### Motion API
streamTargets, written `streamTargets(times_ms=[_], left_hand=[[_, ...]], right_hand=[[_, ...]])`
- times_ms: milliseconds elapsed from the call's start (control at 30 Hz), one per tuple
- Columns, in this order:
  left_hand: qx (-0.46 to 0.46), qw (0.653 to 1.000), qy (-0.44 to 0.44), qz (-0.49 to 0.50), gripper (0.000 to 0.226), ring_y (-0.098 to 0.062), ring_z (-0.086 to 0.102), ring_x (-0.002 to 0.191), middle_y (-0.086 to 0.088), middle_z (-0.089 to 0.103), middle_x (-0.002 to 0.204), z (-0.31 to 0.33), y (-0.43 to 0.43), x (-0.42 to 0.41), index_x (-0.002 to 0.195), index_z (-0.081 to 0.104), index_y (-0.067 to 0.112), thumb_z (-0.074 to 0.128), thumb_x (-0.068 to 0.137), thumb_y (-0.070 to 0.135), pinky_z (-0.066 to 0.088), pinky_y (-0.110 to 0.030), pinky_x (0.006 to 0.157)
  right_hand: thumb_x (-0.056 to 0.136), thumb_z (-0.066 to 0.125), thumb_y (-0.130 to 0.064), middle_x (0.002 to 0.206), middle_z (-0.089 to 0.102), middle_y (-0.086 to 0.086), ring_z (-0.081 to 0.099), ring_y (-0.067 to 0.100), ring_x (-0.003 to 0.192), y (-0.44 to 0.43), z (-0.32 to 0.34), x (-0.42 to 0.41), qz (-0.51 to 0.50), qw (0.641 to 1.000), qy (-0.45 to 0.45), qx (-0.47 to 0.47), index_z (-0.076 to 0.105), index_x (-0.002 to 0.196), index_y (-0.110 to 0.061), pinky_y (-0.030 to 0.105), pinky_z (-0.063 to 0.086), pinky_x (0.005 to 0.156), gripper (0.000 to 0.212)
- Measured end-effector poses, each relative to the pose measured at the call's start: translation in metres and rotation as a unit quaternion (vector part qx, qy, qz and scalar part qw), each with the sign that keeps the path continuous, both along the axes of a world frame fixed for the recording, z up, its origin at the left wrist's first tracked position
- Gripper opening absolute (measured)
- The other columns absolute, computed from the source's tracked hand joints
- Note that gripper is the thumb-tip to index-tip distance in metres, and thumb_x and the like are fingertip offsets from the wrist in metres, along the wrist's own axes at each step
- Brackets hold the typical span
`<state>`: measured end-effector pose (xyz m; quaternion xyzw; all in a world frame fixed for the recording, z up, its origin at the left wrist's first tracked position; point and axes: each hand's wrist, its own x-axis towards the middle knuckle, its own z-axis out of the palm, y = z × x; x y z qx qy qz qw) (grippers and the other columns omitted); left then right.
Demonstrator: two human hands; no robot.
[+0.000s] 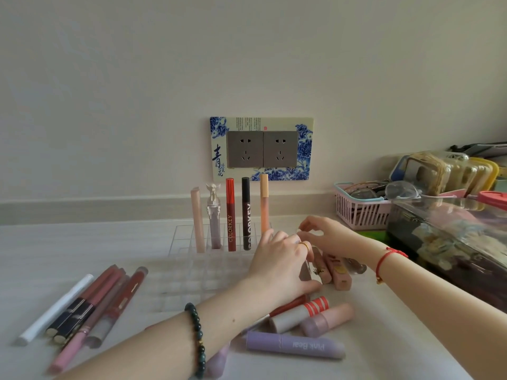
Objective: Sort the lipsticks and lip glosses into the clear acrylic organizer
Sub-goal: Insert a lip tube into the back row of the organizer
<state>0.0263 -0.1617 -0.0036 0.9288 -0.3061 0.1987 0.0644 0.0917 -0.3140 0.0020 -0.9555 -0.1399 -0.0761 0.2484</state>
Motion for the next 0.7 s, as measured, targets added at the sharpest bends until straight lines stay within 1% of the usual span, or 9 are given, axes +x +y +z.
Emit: streamTargets(times_ms=[33,100,200,267,367,433,500,600,700], left_hand=[[-0.002,1.0,-0.007,-0.007,0.044,-0.023,0.045,0.108,0.0,0.059,0.109,0.0,0.0,-0.001,0.104,0.058,0.021,0.061,0.074,0.052,0.023,-0.035,0.099],[-0.007,0.999,-0.024,-0.021,0.044,-0.024,0.046,0.106,-0.001,0.059,0.107,0.002,0.0,-0.003,0.104,0.057,0.02,0.06,0.074,0.052,0.024,-0.036,0.098],[-0.019,0.997,-0.051,-0.046,0.044,-0.023,0.047,0.103,-0.001,0.058,0.104,0.005,0.001,-0.006,0.103,0.055,0.019,0.061,0.075,0.052,0.026,-0.034,0.095],[-0.027,0.995,-0.069,-0.063,0.04,-0.023,0.048,0.1,-0.001,0.057,0.102,0.007,0.002,-0.009,0.099,0.053,0.019,0.061,0.076,0.05,0.027,-0.034,0.094],[-0.041,0.992,-0.092,-0.077,0.037,-0.024,0.052,0.097,-0.002,0.058,0.1,0.01,0.007,-0.014,0.097,0.048,0.017,0.063,0.076,0.043,0.031,-0.035,0.094],[-0.079,0.989,-0.095,-0.08,0.036,-0.025,0.053,0.094,-0.003,0.059,0.098,0.012,0.014,-0.017,0.098,0.047,0.016,0.064,0.076,0.038,0.032,-0.033,0.09],[-0.133,0.985,-0.077,-0.08,0.038,-0.021,0.053,0.089,0.001,0.055,0.095,0.015,0.023,-0.019,0.1,0.043,0.017,0.066,0.077,0.037,0.035,-0.031,0.084],[-0.23,0.972,-0.006,-0.056,0.047,-0.011,0.054,0.085,0.012,0.05,0.095,0.021,0.042,-0.021,0.103,0.036,0.026,0.07,0.073,0.041,0.045,-0.028,0.074],[-0.346,0.933,0.091,-0.042,0.055,-0.002,0.055,0.08,0.016,0.052,0.092,0.027,0.059,-0.022,0.105,0.033,0.038,0.074,0.069,0.042,0.043,-0.015,0.064]], right_hand=[[0.088,0.054,-0.033,0.105,0.062,0.002,0.058,0.019,0.099,-0.001,0.003,-0.002,-0.002,1.0,-0.006,0.023,0.056,0.105,-0.015,0.034,0.046,0.089,0.024],[0.086,0.057,-0.031,0.091,0.066,-0.003,0.063,0.018,0.087,-0.003,0.008,-0.007,0.0,0.997,-0.001,0.077,0.053,0.101,-0.016,0.03,0.05,0.077,0.021],[0.085,0.06,-0.027,0.077,0.068,-0.007,0.064,0.009,0.069,-0.005,0.018,-0.016,0.017,0.99,0.002,0.142,0.051,0.1,-0.018,0.019,0.05,0.064,0.02],[0.083,0.063,-0.023,0.078,0.069,-0.002,0.065,0.007,0.065,-0.004,0.027,-0.023,0.036,0.978,0.01,0.203,0.052,0.1,-0.018,0.018,0.054,0.061,0.02],[0.08,0.065,-0.017,0.079,0.069,0.003,0.067,0.009,0.062,0.001,0.046,-0.035,0.074,0.956,0.023,0.285,0.054,0.096,-0.02,0.02,0.054,0.054,0.019],[0.079,0.065,-0.014,0.081,0.069,0.006,0.068,0.014,0.066,0.007,0.059,-0.042,0.099,0.944,0.019,0.315,0.055,0.098,-0.018,0.026,0.057,0.056,0.022],[0.078,0.066,-0.015,0.083,0.068,0.007,0.068,0.02,0.073,0.015,0.071,-0.049,0.121,0.942,0.001,0.314,0.057,0.102,-0.018,0.031,0.059,0.061,0.026],[0.076,0.067,-0.018,0.088,0.069,0.008,0.069,0.022,0.078,0.03,0.088,-0.059,0.149,0.944,-0.027,0.294,0.059,0.104,-0.021,0.032,0.059,0.063,0.029],[0.076,0.069,-0.016,0.082,0.068,0.001,0.068,0.017,0.073,0.049,0.1,-0.065,0.168,0.942,-0.052,0.285,0.062,0.1,-0.022,0.032,0.059,0.062,0.025]])
